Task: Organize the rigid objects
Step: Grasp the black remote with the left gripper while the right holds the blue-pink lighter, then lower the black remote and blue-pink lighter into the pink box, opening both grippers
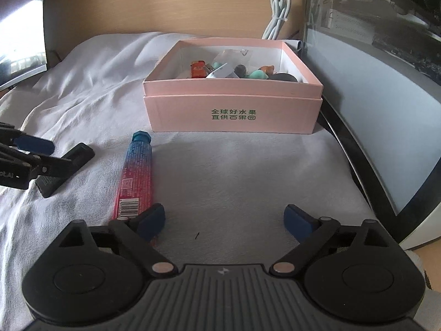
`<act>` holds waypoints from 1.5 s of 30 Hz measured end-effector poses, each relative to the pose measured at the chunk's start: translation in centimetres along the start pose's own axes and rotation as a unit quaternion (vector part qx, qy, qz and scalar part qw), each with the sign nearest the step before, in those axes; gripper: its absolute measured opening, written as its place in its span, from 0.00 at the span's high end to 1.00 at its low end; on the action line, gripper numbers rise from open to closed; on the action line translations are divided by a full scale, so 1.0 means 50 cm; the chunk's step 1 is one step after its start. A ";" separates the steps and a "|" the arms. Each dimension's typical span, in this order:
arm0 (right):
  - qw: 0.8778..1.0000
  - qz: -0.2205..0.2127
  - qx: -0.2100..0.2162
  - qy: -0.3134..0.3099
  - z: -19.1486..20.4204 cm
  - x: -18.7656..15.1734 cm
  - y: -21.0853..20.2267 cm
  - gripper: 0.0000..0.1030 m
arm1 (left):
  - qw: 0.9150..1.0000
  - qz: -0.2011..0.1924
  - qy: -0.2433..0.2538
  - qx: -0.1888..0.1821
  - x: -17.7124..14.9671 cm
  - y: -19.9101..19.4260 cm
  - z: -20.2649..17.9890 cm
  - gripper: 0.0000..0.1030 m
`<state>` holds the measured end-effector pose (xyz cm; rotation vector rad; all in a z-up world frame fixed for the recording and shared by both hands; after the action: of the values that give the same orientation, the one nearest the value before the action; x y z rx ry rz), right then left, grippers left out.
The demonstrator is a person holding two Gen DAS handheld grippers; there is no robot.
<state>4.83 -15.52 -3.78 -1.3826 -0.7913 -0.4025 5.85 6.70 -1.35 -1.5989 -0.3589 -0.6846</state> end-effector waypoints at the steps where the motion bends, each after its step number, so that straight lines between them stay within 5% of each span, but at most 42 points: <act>1: 1.000 0.000 0.002 -0.001 0.001 0.000 0.000 0.07 | 1.000 0.010 -0.004 -0.002 -0.003 0.007 0.006 0.34; 11: 0.999 0.023 0.022 -0.018 0.006 0.006 0.006 0.00 | 1.000 0.000 0.000 -0.014 -0.003 0.027 -0.015 0.19; 13: 0.999 0.023 0.028 -0.026 0.007 0.005 0.004 0.00 | 1.000 -0.008 -0.005 -0.010 -0.008 0.019 -0.013 0.28; 15: 0.998 0.030 0.035 -0.033 0.006 0.009 0.003 0.03 | 1.000 -0.015 -0.015 -0.005 -0.012 0.005 -0.004 0.58; 17: 0.998 0.033 0.053 -0.031 0.005 0.019 -0.003 0.12 | 0.999 -0.012 -0.033 -0.016 -0.021 -0.006 0.008 0.58; 25: 0.992 -0.015 0.096 -0.077 0.073 0.109 -0.001 0.13 | 0.999 -0.004 -0.046 -0.006 -0.062 -0.046 0.003 0.58; 28: 0.989 0.003 0.111 -0.101 0.112 0.125 0.043 0.22 | 0.999 0.001 -0.050 -0.002 -0.071 -0.055 0.002 0.58; 32: 0.986 0.036 0.118 -0.114 0.140 0.128 0.087 0.46 | 0.999 0.002 -0.049 0.003 -0.076 -0.058 0.001 0.58; 35: 0.982 0.039 0.122 -0.135 0.149 0.124 0.075 0.74 | 0.999 0.000 -0.046 0.007 -0.072 -0.053 -0.003 0.57; 41: 0.983 0.052 0.132 -0.120 0.120 0.098 0.026 0.74 | 0.999 -0.008 -0.035 0.018 -0.064 -0.045 -0.017 0.58; 45: 0.987 0.050 0.114 -0.098 0.072 0.077 -0.025 0.74 | 0.999 -0.005 -0.022 -0.025 -0.057 -0.048 -0.042 0.58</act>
<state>5.70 -11.51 -0.19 -1.2511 -0.8953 -0.0945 1.78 5.47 -1.17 -1.6622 -0.3851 -0.6709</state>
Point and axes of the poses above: each gripper's, at about its wrist camera, not at the fingertips, and y roughly the way its jaws point, z to its left, x to its top, the point moved 3 cm from there along y, roughly the way its jaws point, and after that the axes turned 5 degrees about -y, right-handed, at the moved point
